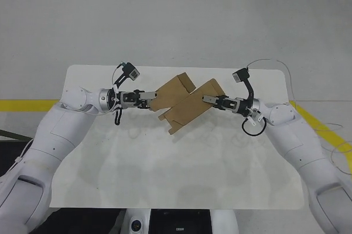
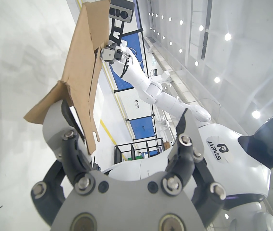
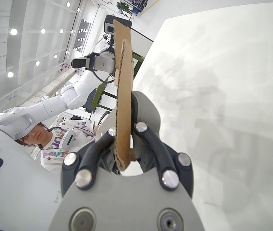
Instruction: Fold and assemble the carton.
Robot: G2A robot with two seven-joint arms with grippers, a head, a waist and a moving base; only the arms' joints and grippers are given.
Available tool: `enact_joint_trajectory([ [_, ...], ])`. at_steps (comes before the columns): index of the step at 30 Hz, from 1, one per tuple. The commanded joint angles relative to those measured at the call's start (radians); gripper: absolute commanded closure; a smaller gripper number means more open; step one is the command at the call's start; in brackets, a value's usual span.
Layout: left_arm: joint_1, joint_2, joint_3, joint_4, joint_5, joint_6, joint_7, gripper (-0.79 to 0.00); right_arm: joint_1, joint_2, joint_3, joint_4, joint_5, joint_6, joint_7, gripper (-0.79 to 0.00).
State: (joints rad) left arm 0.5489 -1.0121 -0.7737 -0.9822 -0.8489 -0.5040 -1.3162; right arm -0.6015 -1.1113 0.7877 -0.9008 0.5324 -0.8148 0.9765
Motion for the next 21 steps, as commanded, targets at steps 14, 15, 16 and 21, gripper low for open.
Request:
enact_joint_trajectory([
  [14,-0.018,-0.03,-0.004,0.079,0.073,0.027,-0.027,-0.323,-0.002,-0.015,0.021,0.007,-0.007,-0.003,0.023,0.0],
  [15,-0.018,-0.031,-0.004,0.081,0.076,0.027,-0.027,-0.326,-0.002,-0.016,0.022,0.008,-0.007,-0.003,0.025,0.0],
  [16,-0.019,-0.032,-0.005,0.085,0.08,0.028,-0.028,-0.323,-0.002,-0.017,0.023,0.008,-0.008,-0.003,0.026,0.0],
  [21,-0.019,-0.041,-0.01,0.102,0.087,0.033,-0.033,-0.283,-0.003,-0.02,0.03,0.008,-0.013,-0.001,0.027,0.0],
])
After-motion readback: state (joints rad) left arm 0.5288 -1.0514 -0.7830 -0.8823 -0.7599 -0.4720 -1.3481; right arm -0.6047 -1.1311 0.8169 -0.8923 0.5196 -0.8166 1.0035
